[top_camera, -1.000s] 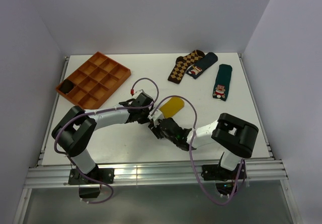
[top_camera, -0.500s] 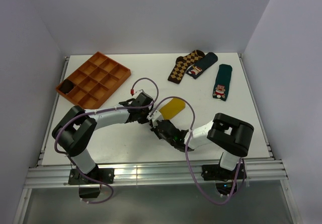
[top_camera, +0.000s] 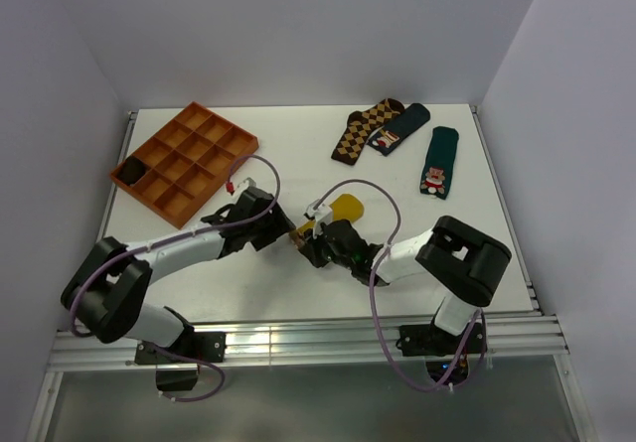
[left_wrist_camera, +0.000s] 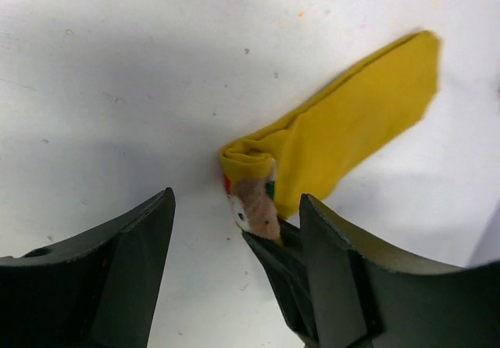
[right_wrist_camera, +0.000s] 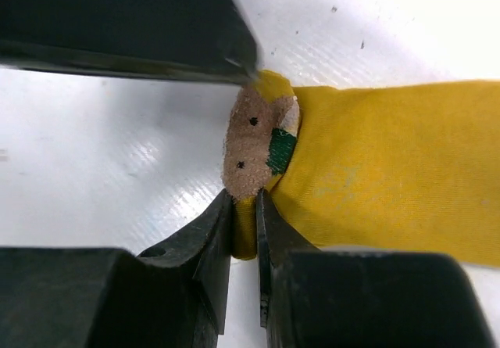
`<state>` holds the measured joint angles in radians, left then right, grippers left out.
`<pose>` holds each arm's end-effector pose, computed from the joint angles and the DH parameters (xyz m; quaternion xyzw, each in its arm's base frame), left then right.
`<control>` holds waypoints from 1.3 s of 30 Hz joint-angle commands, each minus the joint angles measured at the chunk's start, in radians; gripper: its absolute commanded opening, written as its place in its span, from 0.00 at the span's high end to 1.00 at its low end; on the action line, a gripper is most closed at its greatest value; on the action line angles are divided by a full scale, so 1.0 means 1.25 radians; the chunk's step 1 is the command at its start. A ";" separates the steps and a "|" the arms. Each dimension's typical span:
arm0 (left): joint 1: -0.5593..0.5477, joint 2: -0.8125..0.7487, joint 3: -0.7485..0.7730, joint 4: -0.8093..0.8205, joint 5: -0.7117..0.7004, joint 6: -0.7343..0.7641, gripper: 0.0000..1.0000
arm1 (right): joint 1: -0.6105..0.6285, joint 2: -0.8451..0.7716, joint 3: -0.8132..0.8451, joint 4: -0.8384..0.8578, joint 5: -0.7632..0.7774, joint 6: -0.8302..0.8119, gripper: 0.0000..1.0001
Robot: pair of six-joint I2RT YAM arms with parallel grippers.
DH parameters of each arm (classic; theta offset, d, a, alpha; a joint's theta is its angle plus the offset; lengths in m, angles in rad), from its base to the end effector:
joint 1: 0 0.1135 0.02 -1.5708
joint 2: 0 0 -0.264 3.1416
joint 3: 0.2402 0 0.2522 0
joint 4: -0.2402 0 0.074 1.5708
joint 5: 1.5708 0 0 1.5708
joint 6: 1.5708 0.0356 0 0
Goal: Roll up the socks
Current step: Roll the sock at the center of the board.
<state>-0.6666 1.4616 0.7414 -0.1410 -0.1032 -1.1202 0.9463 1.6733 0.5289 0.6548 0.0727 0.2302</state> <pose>0.2272 -0.1741 0.1765 -0.2280 0.9085 -0.2400 0.2551 0.1773 0.2415 0.1264 -0.2828 0.8091 0.2595 0.4452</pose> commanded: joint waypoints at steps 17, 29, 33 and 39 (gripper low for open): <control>-0.008 -0.109 -0.172 0.255 0.027 -0.061 0.33 | -0.291 0.201 -0.059 0.262 -0.609 0.515 1.00; -0.029 -0.007 -0.142 0.289 0.029 -0.051 0.36 | -0.357 0.317 -0.059 0.400 -0.690 0.639 1.00; -0.031 0.026 -0.132 0.301 0.035 -0.052 0.38 | -0.357 0.290 -0.034 0.281 -0.682 0.578 1.00; -0.037 0.059 -0.122 0.305 0.035 -0.063 0.41 | -0.356 0.278 -0.026 0.211 -0.663 0.562 1.00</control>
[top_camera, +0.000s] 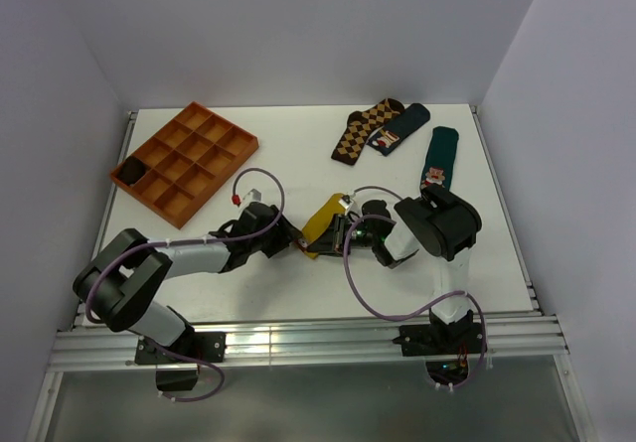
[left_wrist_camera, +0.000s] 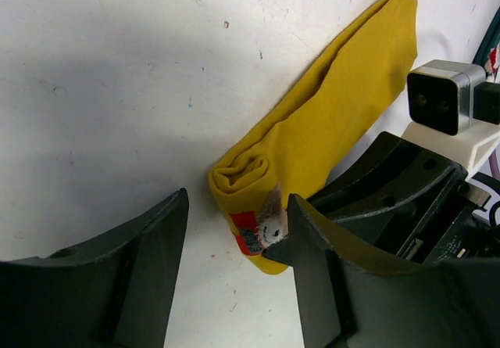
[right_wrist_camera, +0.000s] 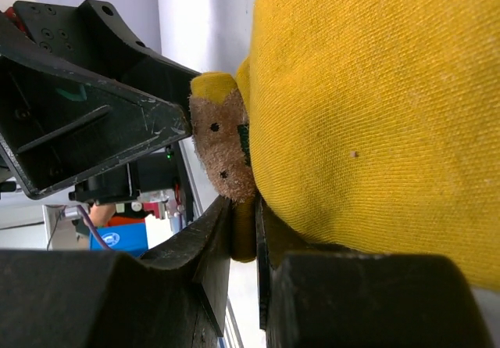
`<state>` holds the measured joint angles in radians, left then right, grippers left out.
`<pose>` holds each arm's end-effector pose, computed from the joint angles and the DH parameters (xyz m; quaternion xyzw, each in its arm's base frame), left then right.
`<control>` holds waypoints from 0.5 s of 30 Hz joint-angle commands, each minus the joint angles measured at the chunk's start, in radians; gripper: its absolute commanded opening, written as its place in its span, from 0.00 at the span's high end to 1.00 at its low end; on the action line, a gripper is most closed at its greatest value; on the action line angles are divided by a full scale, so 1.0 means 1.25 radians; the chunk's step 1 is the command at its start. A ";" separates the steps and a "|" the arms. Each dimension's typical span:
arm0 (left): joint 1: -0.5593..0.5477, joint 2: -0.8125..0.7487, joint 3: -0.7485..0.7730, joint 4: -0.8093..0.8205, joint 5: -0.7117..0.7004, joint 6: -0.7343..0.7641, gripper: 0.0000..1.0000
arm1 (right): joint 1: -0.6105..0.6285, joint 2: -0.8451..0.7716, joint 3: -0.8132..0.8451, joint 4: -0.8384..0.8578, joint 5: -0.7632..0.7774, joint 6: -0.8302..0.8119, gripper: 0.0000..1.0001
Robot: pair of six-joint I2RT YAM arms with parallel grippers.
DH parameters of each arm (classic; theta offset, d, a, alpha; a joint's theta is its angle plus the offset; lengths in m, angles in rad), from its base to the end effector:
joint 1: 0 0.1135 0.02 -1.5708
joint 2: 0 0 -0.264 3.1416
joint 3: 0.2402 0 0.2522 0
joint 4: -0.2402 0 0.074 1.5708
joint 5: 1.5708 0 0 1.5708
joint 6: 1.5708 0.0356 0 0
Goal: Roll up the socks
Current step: Roll the sock at the center of the board.
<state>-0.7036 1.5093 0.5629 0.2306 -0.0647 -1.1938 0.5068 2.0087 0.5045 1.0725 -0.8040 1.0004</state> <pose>0.2137 -0.1783 0.1415 -0.2337 0.8791 -0.3196 0.2654 0.2479 0.1669 0.0709 -0.0153 0.8031 0.5799 0.1364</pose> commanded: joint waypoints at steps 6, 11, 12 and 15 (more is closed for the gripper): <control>-0.015 0.030 0.015 -0.009 -0.012 -0.017 0.45 | -0.005 0.012 -0.008 -0.124 0.044 -0.046 1.00; -0.022 0.045 0.023 -0.024 -0.019 -0.017 0.51 | -0.004 -0.001 0.000 -0.160 0.055 -0.064 0.99; -0.024 0.050 0.032 -0.026 -0.018 -0.014 0.53 | -0.004 -0.013 0.000 -0.165 0.058 -0.071 0.99; -0.027 0.066 0.052 -0.052 -0.026 -0.008 0.68 | -0.004 -0.041 0.004 -0.222 0.080 -0.109 0.95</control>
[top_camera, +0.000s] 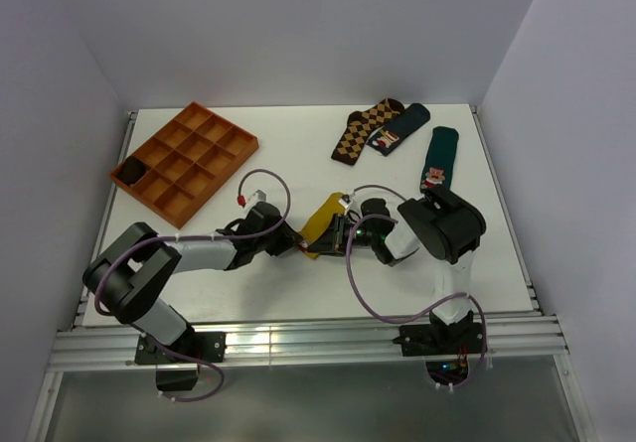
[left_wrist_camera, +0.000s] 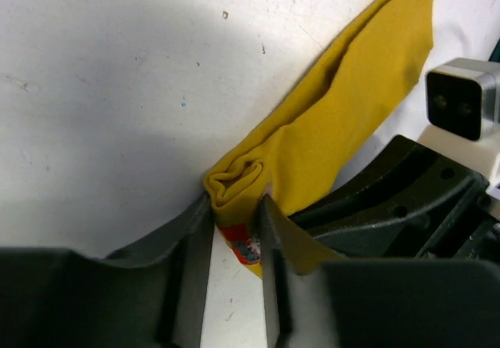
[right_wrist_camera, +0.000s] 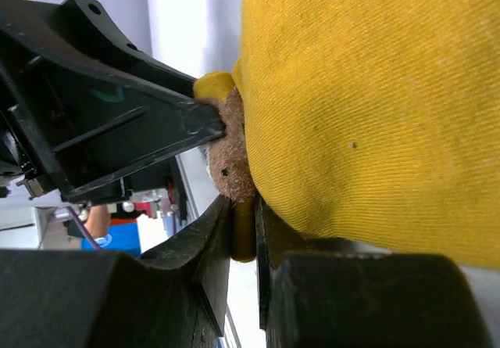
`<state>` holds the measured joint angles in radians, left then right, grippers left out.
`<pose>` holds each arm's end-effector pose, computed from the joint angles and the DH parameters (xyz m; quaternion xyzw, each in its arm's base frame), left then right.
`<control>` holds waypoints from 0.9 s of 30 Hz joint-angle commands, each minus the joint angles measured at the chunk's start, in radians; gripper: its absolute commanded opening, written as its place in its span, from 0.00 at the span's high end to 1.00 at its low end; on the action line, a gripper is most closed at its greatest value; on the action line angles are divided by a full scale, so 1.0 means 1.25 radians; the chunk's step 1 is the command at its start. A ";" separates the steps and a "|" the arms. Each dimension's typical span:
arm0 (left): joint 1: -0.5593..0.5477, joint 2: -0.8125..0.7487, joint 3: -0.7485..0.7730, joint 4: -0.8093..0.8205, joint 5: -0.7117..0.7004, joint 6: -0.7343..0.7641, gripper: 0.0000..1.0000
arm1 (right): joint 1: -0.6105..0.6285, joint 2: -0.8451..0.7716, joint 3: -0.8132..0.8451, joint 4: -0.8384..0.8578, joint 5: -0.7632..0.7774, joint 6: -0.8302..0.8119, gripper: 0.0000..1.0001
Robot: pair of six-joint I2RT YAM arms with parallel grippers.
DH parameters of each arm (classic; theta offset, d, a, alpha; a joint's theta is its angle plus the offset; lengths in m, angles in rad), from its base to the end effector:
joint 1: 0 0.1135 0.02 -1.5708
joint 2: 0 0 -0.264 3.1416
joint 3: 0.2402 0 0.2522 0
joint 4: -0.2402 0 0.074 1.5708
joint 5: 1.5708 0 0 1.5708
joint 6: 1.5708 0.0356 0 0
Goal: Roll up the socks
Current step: Roll the sock at the center of the board.
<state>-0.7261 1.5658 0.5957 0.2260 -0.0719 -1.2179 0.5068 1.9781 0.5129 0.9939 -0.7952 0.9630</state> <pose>0.2165 -0.1888 0.1352 -0.2368 0.8841 -0.3130 0.2534 0.2484 0.1670 0.0737 -0.0193 0.8115 0.5679 0.1360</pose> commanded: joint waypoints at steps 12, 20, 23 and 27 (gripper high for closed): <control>-0.028 0.059 0.171 -0.294 -0.095 0.094 0.83 | 0.031 -0.305 0.031 -0.419 0.242 -0.327 0.64; -0.041 0.095 0.245 -0.371 -0.093 0.136 0.84 | 0.134 -0.483 0.025 -0.517 0.451 -0.542 0.52; -0.042 0.105 0.256 -0.382 -0.081 0.142 0.84 | 0.176 -0.493 0.012 -0.483 0.507 -0.594 0.48; -0.044 0.113 0.273 -0.397 -0.074 0.150 0.84 | 0.239 -0.467 -0.002 -0.422 0.588 -0.650 0.47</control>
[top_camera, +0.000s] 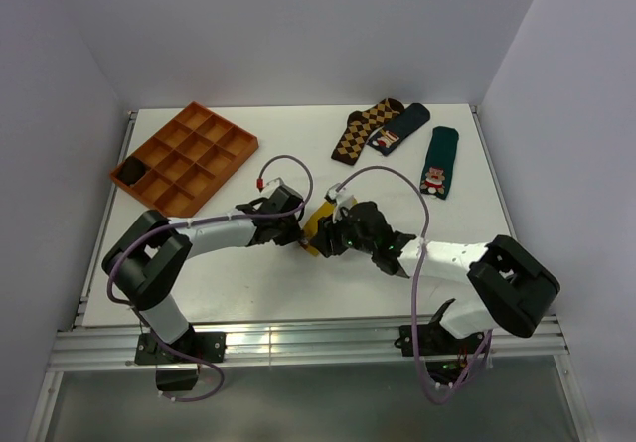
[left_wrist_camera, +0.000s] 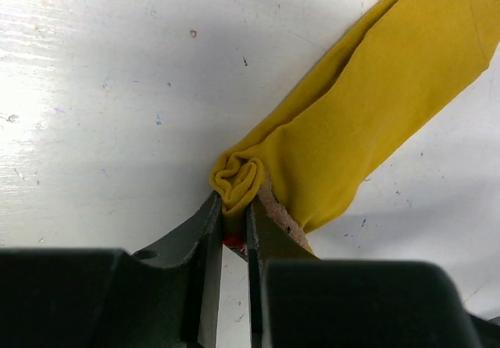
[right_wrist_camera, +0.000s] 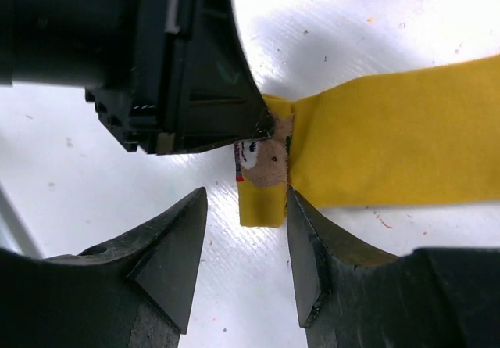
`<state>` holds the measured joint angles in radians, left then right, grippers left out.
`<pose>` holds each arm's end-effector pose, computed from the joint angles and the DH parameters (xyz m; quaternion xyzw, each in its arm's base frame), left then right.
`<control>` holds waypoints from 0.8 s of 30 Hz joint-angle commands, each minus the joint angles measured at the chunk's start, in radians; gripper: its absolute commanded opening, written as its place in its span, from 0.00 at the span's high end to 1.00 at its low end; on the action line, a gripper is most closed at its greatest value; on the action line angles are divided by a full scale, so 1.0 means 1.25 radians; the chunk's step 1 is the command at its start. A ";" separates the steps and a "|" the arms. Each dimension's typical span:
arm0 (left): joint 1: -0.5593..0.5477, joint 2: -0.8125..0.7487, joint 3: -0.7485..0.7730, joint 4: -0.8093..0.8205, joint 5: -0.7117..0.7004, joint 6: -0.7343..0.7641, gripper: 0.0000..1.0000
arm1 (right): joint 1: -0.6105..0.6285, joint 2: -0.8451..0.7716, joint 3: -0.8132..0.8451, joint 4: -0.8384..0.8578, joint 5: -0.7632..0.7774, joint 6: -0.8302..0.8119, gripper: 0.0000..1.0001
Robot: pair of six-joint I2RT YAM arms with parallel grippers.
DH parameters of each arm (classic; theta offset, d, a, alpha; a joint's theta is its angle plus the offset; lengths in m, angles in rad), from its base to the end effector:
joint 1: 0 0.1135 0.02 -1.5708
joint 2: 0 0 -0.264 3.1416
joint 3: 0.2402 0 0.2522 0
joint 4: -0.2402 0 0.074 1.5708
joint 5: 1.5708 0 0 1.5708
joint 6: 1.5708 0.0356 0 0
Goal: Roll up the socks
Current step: Roll the sock at the center of the board.
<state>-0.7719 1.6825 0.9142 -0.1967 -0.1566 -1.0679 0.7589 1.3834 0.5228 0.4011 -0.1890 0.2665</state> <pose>0.2399 -0.2258 0.1590 -0.1634 0.9377 -0.1913 0.2396 0.1940 0.1932 0.1779 -0.2544 0.8081 0.3275 0.4183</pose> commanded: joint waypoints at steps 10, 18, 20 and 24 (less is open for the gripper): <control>-0.006 0.022 0.032 -0.072 0.005 0.041 0.84 | 0.161 0.065 0.003 0.105 0.270 -0.186 0.47; -0.007 0.022 0.032 -0.067 0.016 0.042 0.84 | 0.209 0.164 0.032 0.093 0.336 -0.200 0.49; -0.007 0.021 0.031 -0.066 0.021 0.042 0.84 | 0.216 0.179 0.038 0.093 0.345 -0.202 0.50; -0.007 0.019 0.028 -0.060 0.034 0.041 0.84 | 0.232 0.220 0.057 0.077 0.381 -0.205 0.57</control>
<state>-0.7719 1.6970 0.9432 -0.2306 -0.1471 -1.0386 1.0294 1.6215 0.5587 0.4927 0.2363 0.0257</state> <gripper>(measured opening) 0.189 0.445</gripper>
